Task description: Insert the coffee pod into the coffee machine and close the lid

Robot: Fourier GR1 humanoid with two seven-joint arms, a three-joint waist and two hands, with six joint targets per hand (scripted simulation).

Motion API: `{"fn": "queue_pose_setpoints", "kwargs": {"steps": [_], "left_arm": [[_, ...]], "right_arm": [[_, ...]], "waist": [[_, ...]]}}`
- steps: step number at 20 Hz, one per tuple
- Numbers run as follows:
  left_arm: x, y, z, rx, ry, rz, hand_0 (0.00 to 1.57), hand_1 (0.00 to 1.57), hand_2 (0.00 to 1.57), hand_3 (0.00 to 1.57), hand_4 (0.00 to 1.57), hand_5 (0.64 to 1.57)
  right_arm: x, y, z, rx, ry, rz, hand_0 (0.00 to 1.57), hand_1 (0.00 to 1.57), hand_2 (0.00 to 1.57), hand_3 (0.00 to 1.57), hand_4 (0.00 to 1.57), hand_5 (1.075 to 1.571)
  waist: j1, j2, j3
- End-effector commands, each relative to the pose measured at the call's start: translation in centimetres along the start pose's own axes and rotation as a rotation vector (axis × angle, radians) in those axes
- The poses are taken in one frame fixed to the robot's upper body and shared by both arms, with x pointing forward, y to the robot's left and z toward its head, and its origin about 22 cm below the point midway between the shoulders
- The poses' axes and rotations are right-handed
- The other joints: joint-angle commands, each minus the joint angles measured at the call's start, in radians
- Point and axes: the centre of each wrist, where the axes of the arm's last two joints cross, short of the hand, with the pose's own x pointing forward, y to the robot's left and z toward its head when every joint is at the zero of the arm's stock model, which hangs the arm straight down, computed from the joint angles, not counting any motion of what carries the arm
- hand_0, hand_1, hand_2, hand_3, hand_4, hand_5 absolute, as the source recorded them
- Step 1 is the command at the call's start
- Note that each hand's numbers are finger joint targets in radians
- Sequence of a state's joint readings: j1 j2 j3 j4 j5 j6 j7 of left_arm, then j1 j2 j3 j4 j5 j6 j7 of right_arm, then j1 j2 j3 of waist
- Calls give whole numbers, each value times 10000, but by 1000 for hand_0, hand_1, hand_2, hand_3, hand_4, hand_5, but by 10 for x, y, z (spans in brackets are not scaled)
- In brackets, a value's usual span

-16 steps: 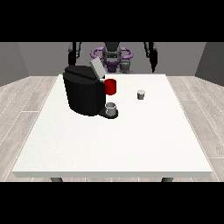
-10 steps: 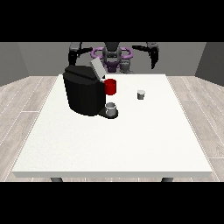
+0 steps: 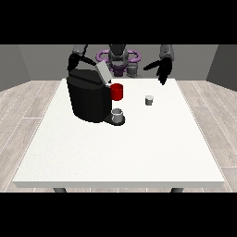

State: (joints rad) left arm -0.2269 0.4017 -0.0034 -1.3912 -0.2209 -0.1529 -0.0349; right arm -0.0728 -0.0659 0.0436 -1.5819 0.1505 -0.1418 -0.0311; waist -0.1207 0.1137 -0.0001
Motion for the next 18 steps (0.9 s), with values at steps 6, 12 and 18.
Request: {"fn": "queue_pose_setpoints", "kwargs": {"steps": [6, 12, 18], "left_arm": [[-20, 34, -28, -55, 1385, -1623, 0, 0, 0, 0, 0, 1571], [-23, 14, -46, -902, 1458, -2302, 0, 0, 0, 0, 0, 1571], [-30, -1, -59, -332, 911, -2969, 488, 488, 724, 486, 0, 1571]], "right_arm": [[17, 22, -3, 789, -573, -100, 0, 0, 0, 0, 0, 1571], [11, 17, -22, 160, -32, 28, 0, 0, 0, 0, 0, 1571], [21, 34, -30, 368, 25, -623, 0, 0, 0, 0, 0, 1571]], "waist": [[-908, 981, -4], [-345, 1002, 0], [-385, 1447, -3]]}}
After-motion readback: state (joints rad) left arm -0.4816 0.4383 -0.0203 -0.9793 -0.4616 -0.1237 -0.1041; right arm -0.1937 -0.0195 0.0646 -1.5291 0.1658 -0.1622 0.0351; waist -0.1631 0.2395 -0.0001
